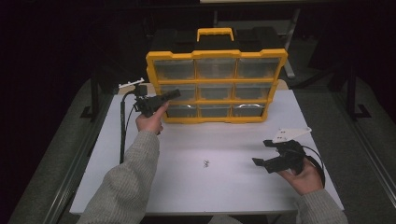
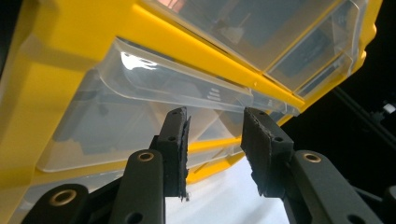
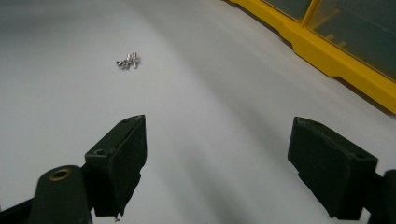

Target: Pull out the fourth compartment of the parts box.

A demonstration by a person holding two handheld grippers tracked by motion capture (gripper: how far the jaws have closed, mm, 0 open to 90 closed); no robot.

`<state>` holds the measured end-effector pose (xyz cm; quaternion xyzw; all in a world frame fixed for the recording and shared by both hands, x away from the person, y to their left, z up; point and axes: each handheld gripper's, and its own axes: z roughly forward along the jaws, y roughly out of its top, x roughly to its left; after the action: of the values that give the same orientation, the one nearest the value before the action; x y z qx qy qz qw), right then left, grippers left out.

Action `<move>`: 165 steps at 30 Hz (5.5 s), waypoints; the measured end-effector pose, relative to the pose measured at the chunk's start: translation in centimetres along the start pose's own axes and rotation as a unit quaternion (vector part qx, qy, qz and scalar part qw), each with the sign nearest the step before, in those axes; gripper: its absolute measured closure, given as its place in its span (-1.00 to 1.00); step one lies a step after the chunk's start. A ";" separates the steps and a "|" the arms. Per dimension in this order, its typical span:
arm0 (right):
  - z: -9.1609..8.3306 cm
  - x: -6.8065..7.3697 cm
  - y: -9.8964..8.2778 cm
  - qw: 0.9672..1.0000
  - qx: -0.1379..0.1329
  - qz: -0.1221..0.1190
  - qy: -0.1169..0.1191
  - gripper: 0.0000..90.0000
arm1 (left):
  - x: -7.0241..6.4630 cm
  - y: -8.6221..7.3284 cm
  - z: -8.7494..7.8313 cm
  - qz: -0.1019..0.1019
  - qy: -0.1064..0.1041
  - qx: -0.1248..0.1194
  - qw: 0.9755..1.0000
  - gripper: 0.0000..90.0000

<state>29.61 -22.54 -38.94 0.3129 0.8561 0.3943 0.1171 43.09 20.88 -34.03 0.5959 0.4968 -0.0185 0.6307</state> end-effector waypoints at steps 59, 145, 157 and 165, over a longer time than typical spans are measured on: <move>0.2 0.0 -0.3 1.000 0.008 -0.003 0.009 -0.59 | 1.4 -1.4 0.7 -0.046 -0.070 -0.044 0.995 0.75; 0.9 0.5 -0.6 1.000 0.025 -0.009 0.017 -0.60 | -0.3 -3.6 -2.4 0.005 -0.099 -0.017 0.995 0.76; 1.0 0.5 -0.7 0.999 0.029 -0.010 0.018 -0.60 | -0.7 -3.9 -3.0 0.048 -0.076 0.010 0.996 0.70; 1.1 0.6 -0.6 0.999 0.029 -0.012 0.018 -0.60 | -1.8 -3.4 -4.4 0.101 -0.058 0.042 0.992 0.62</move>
<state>29.32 -21.77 -40.05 0.2981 0.8730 0.3736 0.0972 37.48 22.26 -34.49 0.6671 0.3951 -0.0098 0.6315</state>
